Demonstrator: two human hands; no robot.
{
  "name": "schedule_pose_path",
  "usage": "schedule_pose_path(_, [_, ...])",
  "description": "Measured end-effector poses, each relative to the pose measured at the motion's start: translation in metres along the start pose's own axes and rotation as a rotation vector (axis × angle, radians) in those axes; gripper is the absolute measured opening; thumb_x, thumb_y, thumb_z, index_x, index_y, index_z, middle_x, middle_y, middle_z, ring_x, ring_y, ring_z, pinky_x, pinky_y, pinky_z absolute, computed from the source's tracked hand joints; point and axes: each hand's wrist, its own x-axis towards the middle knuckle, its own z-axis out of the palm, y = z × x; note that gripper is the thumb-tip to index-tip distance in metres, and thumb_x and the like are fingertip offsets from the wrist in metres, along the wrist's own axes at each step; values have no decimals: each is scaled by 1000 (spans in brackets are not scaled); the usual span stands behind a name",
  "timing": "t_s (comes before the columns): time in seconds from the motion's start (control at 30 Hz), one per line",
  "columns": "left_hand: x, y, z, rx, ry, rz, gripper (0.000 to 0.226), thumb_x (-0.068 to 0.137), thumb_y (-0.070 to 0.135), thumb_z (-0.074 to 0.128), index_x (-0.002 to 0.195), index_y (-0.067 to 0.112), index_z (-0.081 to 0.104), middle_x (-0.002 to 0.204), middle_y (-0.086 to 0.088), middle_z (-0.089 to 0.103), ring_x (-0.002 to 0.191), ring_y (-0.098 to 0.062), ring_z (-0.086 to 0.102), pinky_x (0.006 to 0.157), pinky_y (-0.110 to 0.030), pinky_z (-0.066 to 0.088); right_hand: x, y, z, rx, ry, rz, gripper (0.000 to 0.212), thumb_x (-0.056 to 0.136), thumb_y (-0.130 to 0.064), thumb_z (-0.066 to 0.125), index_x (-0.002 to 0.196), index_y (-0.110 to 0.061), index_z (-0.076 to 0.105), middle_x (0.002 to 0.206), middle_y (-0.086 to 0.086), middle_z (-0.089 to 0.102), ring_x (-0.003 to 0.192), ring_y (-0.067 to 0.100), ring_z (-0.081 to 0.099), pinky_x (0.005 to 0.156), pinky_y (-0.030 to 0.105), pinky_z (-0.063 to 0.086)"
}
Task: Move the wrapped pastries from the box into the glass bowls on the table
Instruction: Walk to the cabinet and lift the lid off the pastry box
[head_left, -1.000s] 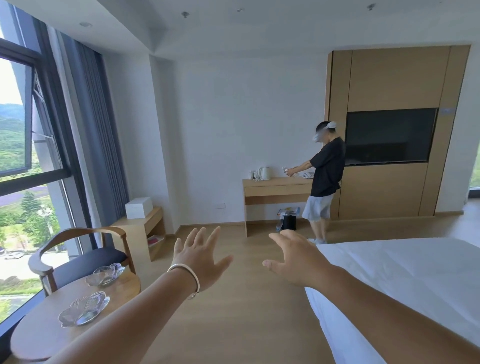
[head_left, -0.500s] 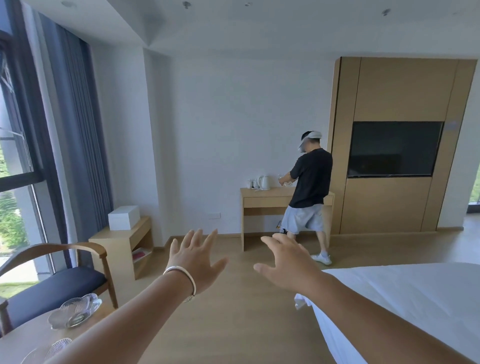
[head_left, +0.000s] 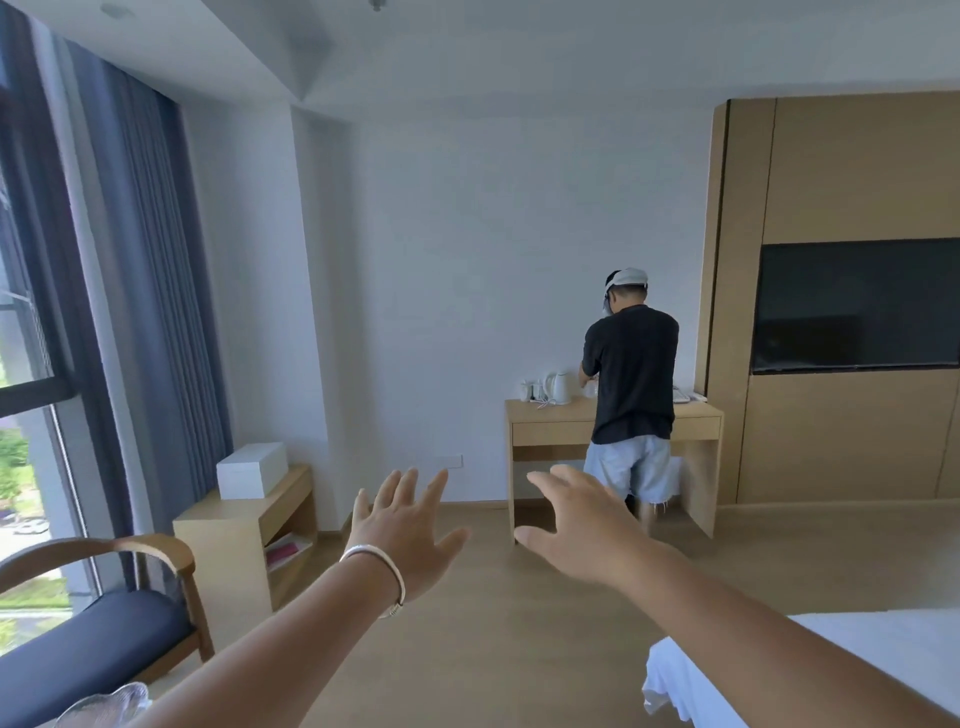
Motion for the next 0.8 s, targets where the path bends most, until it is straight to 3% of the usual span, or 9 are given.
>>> schedule_pose_path(0.43, [187,4,69,-4,-29,-27,74,87,69,23,148,38,-7,160,-2,1,145,-19,-8,115,-49,-3,181,87,35,16,-16,-2,72,91,-56,50,151,-26,25,154,-3,27,142,17,23,116,46,20])
schedule_pose_path(0.8, [361,-82,139,5,-27,-17,75,86,71,19,148,38,-8,160,-2,-3,145,-20,-10,114,-51,-5,357,88,103,14,-29,45,73,91,-57,48,152,-29,21,156,-3,24,143,16,21,117,46,18])
